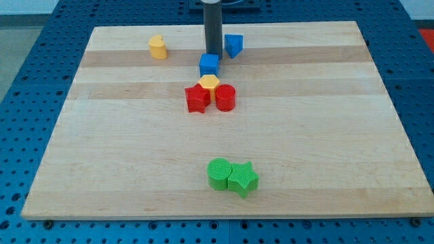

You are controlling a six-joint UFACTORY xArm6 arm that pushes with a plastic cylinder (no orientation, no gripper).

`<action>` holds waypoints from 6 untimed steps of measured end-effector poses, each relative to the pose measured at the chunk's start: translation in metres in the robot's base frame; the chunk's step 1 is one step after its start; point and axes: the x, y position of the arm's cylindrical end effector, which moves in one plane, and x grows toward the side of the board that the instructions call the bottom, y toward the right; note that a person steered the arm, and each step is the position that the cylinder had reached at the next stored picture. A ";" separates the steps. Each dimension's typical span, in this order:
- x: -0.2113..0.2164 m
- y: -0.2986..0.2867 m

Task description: Nudge the red star down

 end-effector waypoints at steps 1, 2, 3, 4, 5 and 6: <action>0.009 -0.007; -0.019 -0.007; -0.046 -0.019; -0.066 -0.053; -0.078 -0.099; -0.076 -0.135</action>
